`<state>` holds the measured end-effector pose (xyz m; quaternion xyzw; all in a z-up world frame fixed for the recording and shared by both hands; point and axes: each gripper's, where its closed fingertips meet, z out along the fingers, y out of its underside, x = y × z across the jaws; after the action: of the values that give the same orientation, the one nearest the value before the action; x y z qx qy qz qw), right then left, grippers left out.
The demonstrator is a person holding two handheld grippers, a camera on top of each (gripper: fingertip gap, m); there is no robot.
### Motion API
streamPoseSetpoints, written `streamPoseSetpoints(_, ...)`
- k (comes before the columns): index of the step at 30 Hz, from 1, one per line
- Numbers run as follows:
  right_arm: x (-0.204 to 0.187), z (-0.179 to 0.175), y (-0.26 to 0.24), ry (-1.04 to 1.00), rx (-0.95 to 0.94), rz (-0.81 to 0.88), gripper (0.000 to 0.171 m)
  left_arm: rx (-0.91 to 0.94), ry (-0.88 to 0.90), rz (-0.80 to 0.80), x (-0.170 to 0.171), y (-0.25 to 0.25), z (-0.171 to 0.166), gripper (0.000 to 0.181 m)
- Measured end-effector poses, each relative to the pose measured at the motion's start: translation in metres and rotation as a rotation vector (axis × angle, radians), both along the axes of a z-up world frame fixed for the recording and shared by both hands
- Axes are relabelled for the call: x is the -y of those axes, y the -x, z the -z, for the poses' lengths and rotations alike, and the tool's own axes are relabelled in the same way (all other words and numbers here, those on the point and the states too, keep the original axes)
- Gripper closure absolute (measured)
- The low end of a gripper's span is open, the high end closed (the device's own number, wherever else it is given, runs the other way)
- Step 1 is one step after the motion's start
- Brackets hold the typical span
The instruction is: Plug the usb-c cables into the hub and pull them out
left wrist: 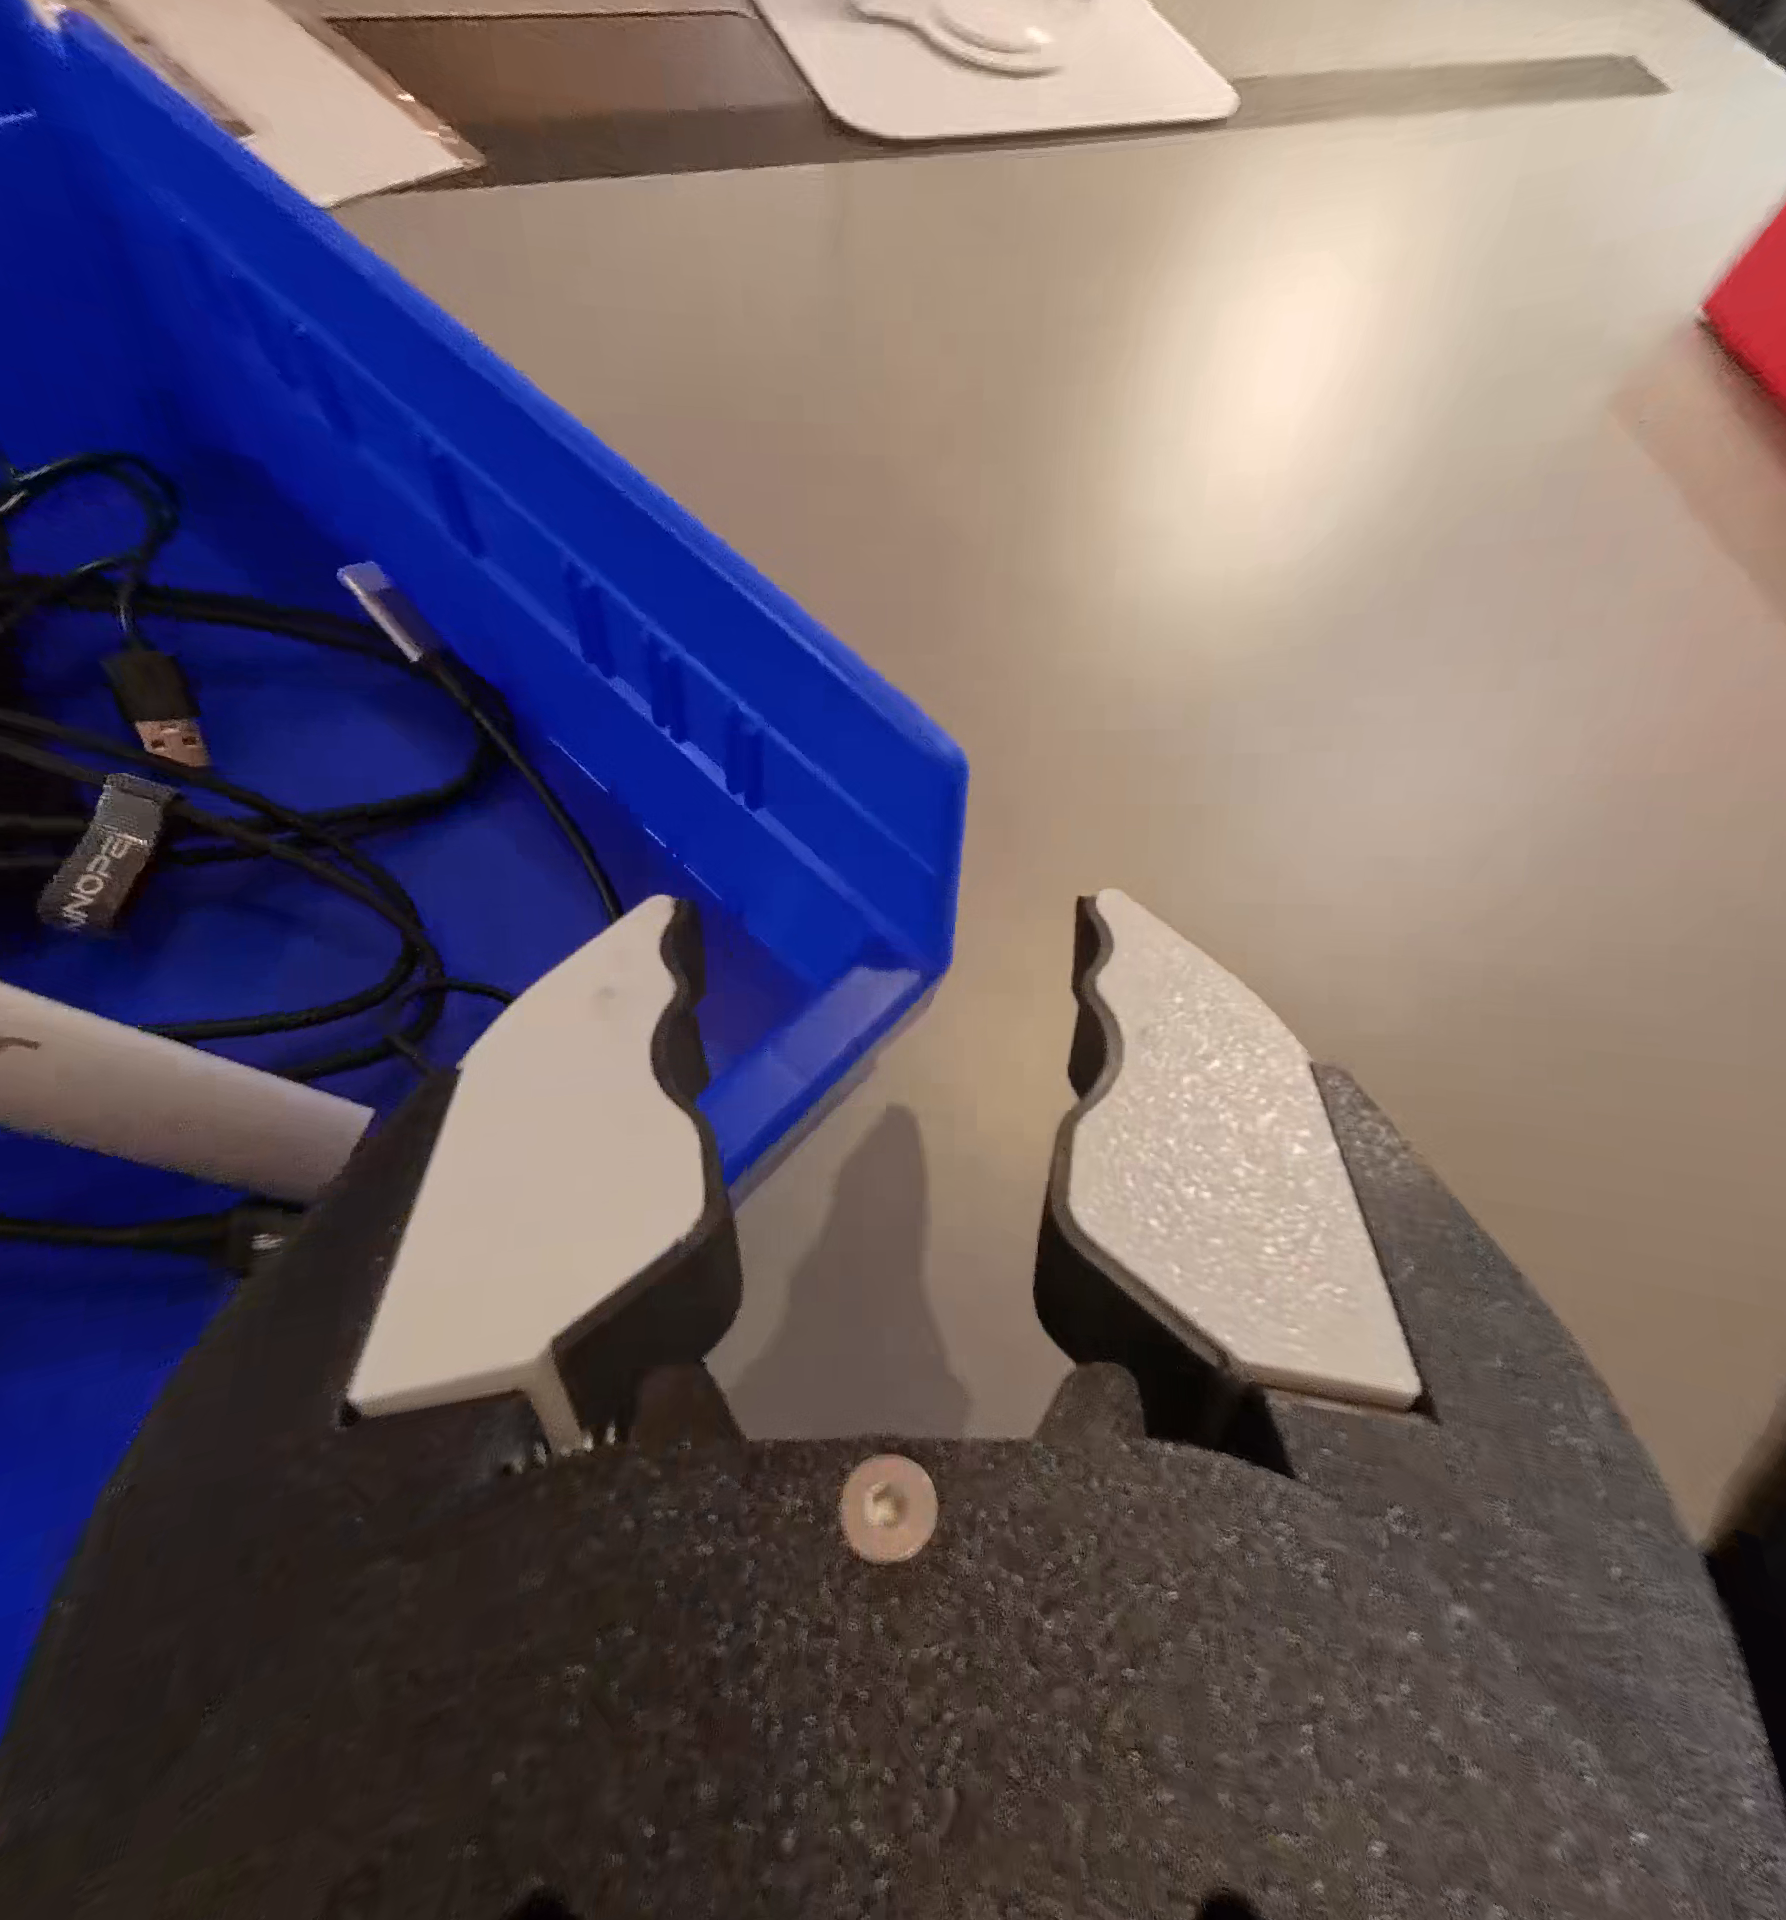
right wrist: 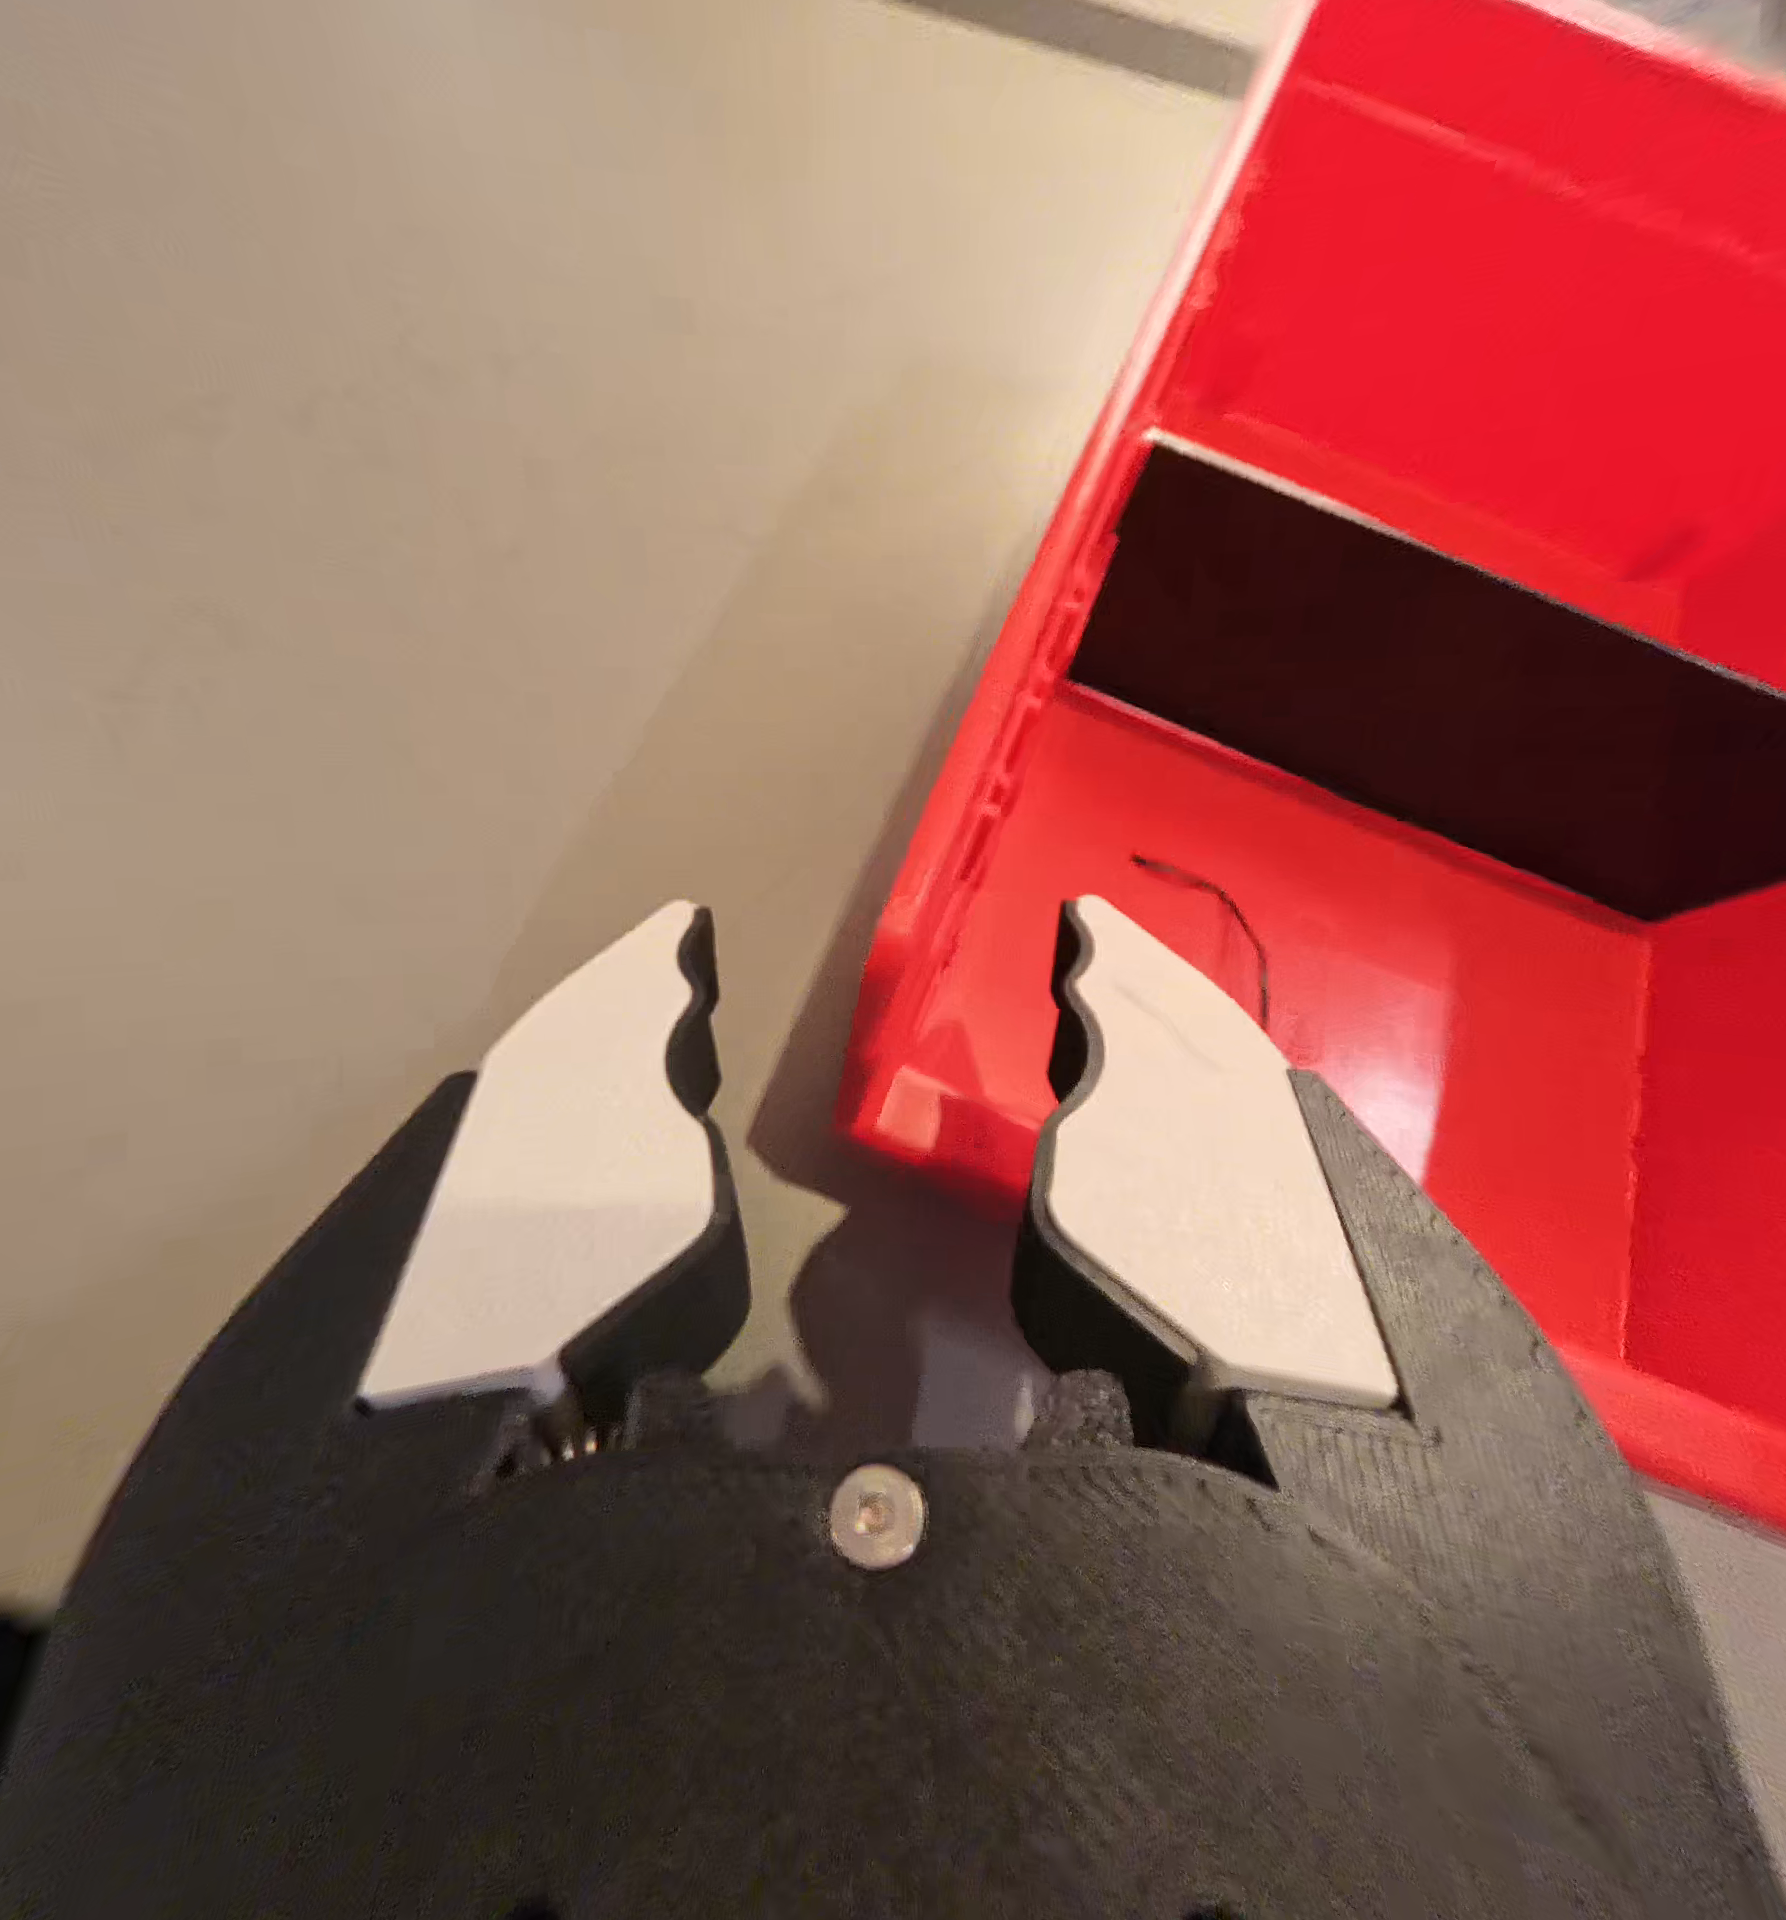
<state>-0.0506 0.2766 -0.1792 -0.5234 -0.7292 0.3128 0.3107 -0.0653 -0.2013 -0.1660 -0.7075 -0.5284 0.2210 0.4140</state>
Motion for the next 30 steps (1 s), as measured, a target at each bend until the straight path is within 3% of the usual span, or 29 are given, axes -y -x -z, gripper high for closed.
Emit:
streamPoseSetpoints(1,-0.004,0.0,0.006,-0.047,-0.042,0.045,0.113,-0.014,0.012,-0.03,-0.003,0.007,0.004,0.113)
streamPoseSetpoints(5,-0.023,-0.003,0.026,-0.288,-0.128,0.15,0.127,-0.113,0.223,-0.142,-0.006,0.035,0.002,0.119)
streamPoseSetpoints(7,-0.027,0.0,0.03,-0.315,-0.135,0.182,0.149,-0.138,0.316,-0.202,-0.001,0.046,0.003,0.137)
streamPoseSetpoints(12,-0.034,0.0,0.038,-0.295,-0.162,0.179,0.156,-0.251,0.318,-0.292,0.014,0.056,0.004,0.151)
streamPoseSetpoints(16,-0.054,0.0,0.048,-0.291,-0.162,0.182,0.159,-0.272,0.412,-0.399,0.058,0.039,0.0,0.174)
streamPoseSetpoints(20,-0.083,0.0,0.059,-0.299,-0.162,0.179,0.16,-0.265,0.391,-0.403,0.097,0.021,-0.001,0.176)
streamPoseSetpoints(30,-0.122,-0.001,0.089,-0.29,-0.173,0.104,0.161,-0.289,0.441,-0.386,0.123,0.037,0.0,0.176)
